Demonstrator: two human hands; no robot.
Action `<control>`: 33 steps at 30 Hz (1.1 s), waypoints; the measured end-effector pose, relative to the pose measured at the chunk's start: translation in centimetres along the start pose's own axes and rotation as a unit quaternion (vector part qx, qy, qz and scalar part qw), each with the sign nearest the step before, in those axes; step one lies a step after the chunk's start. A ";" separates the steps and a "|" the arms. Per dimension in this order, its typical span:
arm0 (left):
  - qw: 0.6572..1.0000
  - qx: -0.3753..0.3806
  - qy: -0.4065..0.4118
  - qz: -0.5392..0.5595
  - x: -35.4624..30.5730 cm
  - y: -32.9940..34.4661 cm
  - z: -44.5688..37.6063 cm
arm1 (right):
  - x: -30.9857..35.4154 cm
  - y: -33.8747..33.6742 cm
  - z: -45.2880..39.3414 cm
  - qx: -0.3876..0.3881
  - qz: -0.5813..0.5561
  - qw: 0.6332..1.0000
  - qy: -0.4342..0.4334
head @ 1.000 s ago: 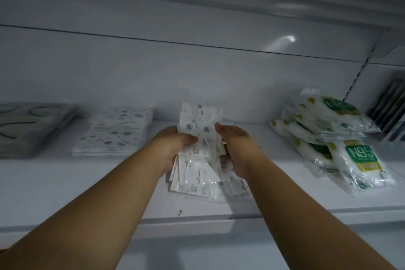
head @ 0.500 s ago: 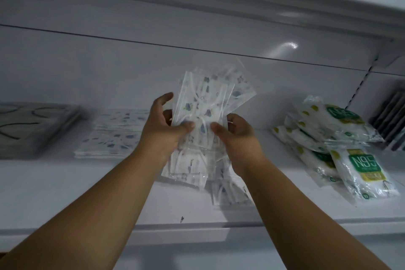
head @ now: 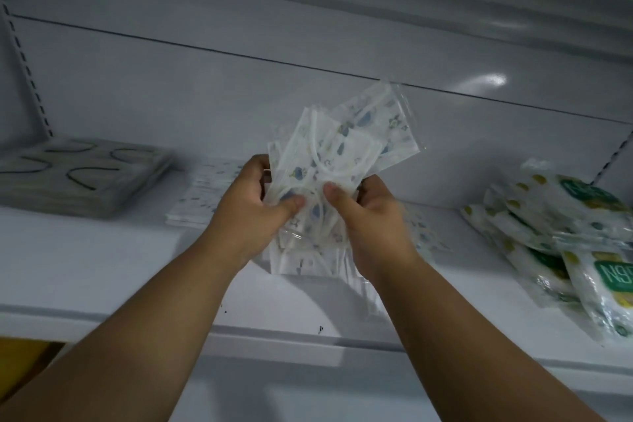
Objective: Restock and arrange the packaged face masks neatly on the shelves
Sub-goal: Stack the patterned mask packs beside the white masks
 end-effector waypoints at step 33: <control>0.996 0.050 -0.073 -0.023 2.1 -2.1 3.0 | -2.9 4.4 3.9 -0.022 0.039 0.999 -0.010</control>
Point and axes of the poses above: each hand's wrist, its own z-axis away from the middle knuckle, its own y-axis out of the palm, x = y × z, the point moved 4 cm from there along -z, towards the middle knuckle, and after that the axes turned 8 degrees about -x, right-handed, at the moved point
